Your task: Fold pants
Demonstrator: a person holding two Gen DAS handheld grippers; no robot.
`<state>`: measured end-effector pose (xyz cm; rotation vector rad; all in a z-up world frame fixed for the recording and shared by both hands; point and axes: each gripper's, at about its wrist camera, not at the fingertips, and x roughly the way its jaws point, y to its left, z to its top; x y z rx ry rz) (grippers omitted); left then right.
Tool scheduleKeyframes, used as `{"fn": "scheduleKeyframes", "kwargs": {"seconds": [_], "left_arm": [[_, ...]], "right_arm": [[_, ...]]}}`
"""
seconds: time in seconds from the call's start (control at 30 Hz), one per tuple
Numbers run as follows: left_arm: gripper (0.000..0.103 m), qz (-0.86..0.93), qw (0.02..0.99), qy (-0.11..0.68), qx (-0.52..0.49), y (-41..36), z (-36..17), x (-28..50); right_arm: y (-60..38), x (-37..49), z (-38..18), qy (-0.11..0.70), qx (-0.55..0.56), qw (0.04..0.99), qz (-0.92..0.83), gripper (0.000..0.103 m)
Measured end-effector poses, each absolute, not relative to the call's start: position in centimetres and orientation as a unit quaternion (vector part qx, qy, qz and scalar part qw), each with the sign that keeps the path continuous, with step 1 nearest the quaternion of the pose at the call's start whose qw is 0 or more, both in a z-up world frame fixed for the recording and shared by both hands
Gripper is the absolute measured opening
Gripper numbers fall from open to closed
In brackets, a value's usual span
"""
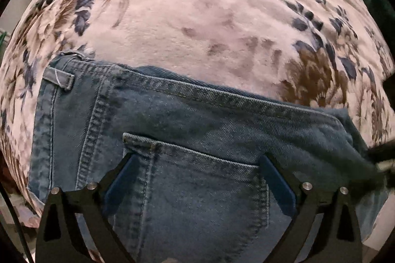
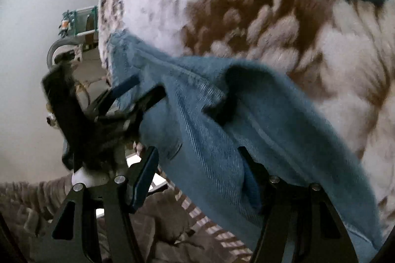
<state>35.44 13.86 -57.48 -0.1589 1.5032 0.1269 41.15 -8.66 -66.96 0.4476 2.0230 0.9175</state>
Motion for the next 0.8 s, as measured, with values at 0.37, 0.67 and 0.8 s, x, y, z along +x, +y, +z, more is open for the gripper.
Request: {"fn": "scheduleKeyframes", "kwargs": {"seconds": [0.37, 0.67, 0.8], "left_arm": [[0.102, 0.016, 0.724, 0.687, -0.061, 13.8, -58.9, 36.0], [0.102, 0.015, 0.718, 0.693, -0.057, 14.3, -58.4, 36.1], [0.102, 0.014, 0.718, 0.694, -0.049, 13.5, -58.2, 36.2]], "right_arm": [[-9.8, 43.1, -69.4, 0.796, 0.316, 0.436, 0.276, 0.010], [-11.2, 42.8, -69.8, 0.787, 0.375, 0.402, 0.278, 0.045], [-11.0, 45.2, -70.5, 0.792, 0.363, 0.436, 0.227, 0.014]]}}
